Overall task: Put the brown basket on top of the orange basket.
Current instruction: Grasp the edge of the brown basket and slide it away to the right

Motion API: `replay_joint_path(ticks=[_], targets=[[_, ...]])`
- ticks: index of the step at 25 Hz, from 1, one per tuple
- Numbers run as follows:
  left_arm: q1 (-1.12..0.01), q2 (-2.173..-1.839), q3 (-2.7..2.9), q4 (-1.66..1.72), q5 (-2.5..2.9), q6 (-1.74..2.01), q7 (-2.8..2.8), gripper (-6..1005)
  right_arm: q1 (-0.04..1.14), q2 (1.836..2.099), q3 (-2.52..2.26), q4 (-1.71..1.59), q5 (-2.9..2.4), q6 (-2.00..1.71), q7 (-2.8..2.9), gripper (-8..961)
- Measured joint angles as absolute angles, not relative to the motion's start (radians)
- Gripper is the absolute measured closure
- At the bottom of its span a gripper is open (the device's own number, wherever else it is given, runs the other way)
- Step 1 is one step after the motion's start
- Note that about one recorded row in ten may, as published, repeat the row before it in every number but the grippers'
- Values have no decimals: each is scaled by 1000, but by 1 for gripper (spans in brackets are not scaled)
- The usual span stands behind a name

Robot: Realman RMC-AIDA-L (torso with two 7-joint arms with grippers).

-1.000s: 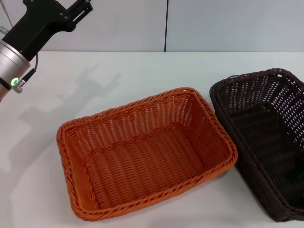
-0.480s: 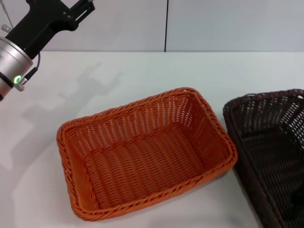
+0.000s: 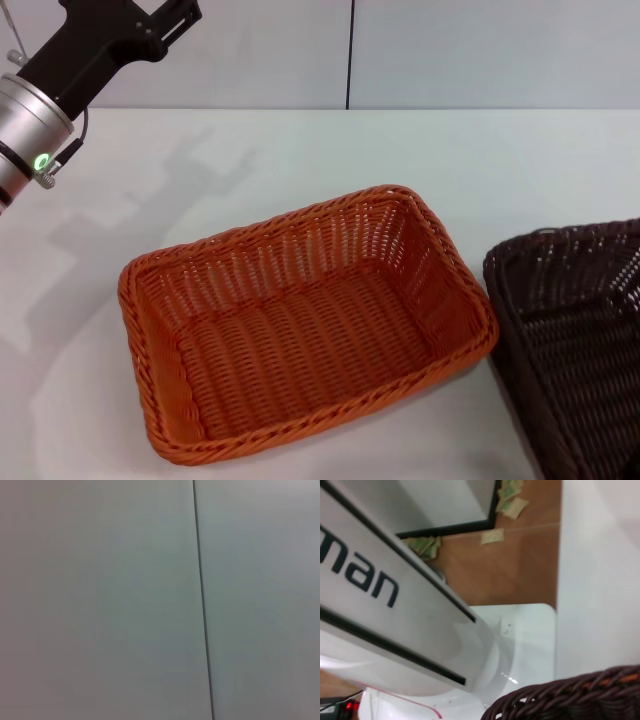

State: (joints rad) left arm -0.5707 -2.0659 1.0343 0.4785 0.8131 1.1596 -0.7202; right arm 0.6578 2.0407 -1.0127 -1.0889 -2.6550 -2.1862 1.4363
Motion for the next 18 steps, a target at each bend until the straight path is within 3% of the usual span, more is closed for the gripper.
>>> replay_joint_path(ticks=[5,7,11,16,18], targets=[[-580,-2065,1038,474,813,1144,-722,199,646,2049,-1030,-1094,-2613,-2187,1428,371],[-580,-2066,1038,472,813,1144,-723,199,643,2036,-1016,-1098,-2575,-2186,1425,370],[-580,-2066,1041,470,817,1144,-732,199,655,1981,-896,-1110,-2483,-2183,1407,369],[-579,-2066,1063,468,816,1144,-733,199,700,1945,-734,-1120,-2488,-2174,1405,367],[-578,-2066,1064,467,817,1144,-733,199,706,1943,-710,-1128,-2491,-2167,1408,366]])
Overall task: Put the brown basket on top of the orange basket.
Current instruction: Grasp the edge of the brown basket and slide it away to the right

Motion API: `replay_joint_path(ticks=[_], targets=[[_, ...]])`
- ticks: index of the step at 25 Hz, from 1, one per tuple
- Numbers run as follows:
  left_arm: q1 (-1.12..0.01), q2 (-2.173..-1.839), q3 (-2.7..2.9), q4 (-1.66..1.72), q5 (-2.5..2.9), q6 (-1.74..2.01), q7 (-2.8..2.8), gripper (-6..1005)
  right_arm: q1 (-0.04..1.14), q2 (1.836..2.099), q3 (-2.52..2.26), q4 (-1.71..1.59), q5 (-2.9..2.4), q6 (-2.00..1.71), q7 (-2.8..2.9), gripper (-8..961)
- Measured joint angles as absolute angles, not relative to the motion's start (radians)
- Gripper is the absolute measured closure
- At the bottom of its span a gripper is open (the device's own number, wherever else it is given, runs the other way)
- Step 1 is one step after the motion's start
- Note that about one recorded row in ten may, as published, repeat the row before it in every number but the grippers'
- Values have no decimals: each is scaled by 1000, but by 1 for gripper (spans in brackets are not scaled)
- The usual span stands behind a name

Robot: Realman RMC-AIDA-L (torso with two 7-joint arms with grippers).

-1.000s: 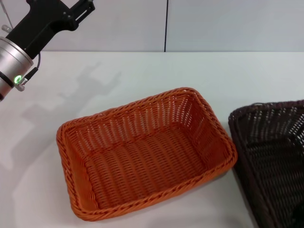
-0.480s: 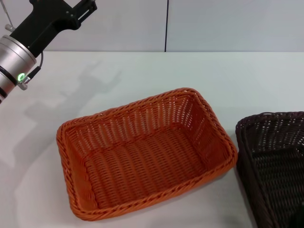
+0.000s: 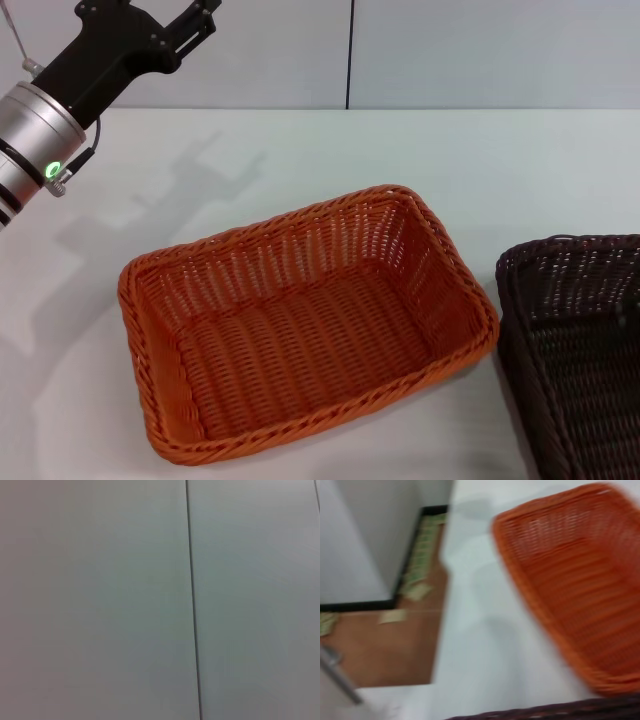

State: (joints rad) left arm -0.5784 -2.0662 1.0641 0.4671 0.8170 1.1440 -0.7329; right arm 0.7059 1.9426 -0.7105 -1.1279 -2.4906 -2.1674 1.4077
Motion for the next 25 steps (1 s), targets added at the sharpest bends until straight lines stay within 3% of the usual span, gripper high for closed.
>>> replay_joint_path(ticks=[17,25], targets=[[-568,-2062,1073,458,817,1143,-736,199,756,1944,-624,-1196,-2480,-1879,1566,360],[-559,-2061,1068,458,814,1137,-735,199,754,1948,-672,-1202,-2492,-1769,1564,259]])
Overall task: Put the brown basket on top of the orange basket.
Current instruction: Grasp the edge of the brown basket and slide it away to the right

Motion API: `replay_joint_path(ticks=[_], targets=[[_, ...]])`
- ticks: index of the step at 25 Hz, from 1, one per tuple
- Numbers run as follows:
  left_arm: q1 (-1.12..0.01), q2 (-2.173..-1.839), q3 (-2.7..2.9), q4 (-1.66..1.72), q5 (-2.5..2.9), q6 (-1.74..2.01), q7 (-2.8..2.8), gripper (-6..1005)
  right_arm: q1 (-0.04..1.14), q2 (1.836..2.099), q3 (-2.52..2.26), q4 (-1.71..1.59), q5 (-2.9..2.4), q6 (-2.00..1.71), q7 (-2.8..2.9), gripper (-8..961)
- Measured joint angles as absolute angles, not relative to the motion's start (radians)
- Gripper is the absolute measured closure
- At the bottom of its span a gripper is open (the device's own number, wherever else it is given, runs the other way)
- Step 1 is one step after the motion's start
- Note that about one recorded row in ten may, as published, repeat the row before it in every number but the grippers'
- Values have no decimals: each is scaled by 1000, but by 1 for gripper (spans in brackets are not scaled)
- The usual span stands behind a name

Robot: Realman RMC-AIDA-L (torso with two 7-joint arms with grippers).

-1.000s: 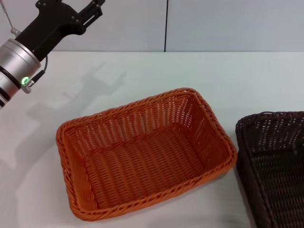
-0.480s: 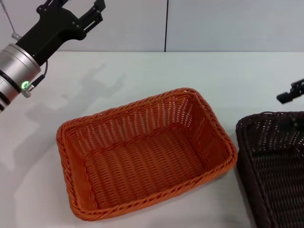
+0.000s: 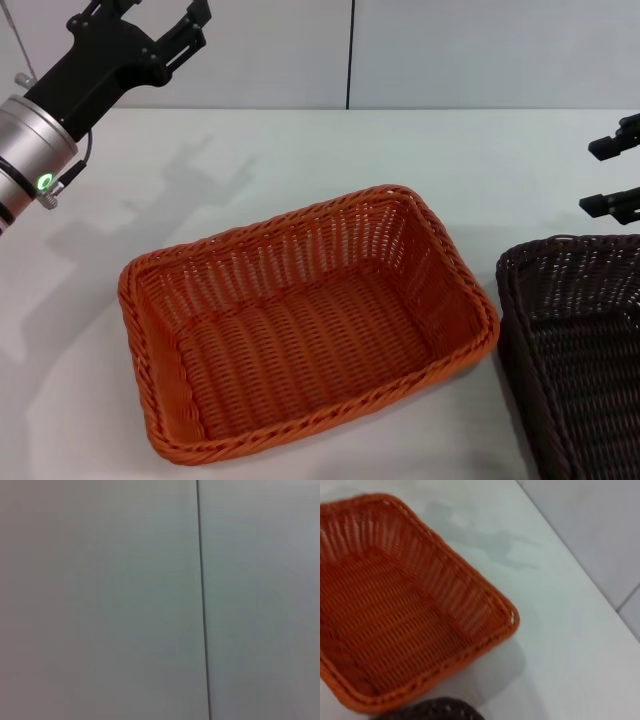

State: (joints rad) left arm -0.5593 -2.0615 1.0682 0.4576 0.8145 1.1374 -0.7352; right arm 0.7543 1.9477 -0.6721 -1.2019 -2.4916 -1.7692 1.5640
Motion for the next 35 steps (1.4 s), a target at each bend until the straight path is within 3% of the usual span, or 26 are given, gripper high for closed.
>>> replay_joint_path(ticks=[15,27,33,35], targets=[[-572,-2059,1066,463,813,1058,-734,198,796,1942,-780,-980,-2674,-1629,1570,261],[-590,-2059,1068,458,817,1020,-734,198,812,1958,-813,-855,-2668,-1482,1512,282],[-579,-2059,1068,457,815,1015,-734,198,803,1955,-818,-915,-2656,-1584,1491,461],[-577,-2059,1067,456,814,1015,-734,198,801,1953,-818,-929,-2661,-1610,1491,477]])
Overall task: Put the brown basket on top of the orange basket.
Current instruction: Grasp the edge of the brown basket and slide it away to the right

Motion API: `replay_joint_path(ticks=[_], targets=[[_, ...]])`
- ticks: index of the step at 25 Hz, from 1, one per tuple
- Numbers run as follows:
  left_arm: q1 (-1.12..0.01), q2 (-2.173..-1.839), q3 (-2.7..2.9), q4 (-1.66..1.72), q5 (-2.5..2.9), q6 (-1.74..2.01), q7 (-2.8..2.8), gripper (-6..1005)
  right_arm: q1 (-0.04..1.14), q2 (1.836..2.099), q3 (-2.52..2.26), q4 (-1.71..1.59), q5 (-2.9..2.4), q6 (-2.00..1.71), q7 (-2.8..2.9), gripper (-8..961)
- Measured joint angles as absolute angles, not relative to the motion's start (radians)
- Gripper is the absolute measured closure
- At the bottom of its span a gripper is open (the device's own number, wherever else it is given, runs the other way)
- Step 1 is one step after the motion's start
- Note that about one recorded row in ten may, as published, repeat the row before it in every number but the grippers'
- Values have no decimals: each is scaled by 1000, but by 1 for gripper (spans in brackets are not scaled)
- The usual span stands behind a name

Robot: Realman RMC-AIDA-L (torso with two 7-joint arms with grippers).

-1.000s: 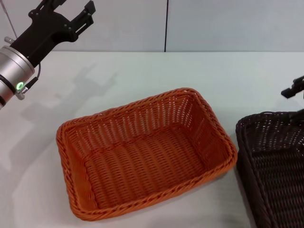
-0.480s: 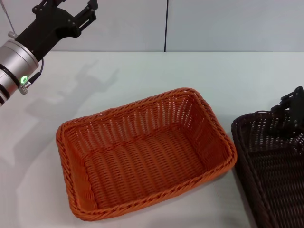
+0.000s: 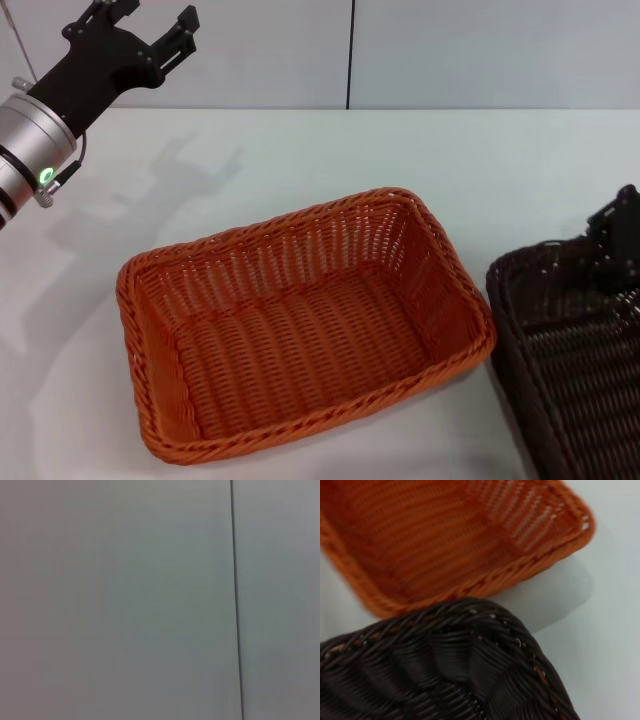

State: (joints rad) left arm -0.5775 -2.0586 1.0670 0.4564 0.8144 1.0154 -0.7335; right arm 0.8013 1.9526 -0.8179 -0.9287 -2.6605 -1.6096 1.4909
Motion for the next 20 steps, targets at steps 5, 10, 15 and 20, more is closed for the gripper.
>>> replay_joint_path(ticks=[5,10,15,20], targets=[[-575,-2060,1066,456,813,1015,-727,198,793,1941,-812,-985,-2707,-1740,1497,516],[-580,-2060,1066,456,813,1015,-726,198,790,1935,-808,-989,-2778,-1797,1518,627],[-592,-2062,1066,454,813,1012,-724,198,773,1935,-807,-983,-2817,-1807,1532,712],[-603,-2063,1069,448,813,1007,-724,198,760,1932,-795,-983,-2817,-1814,1532,751]])
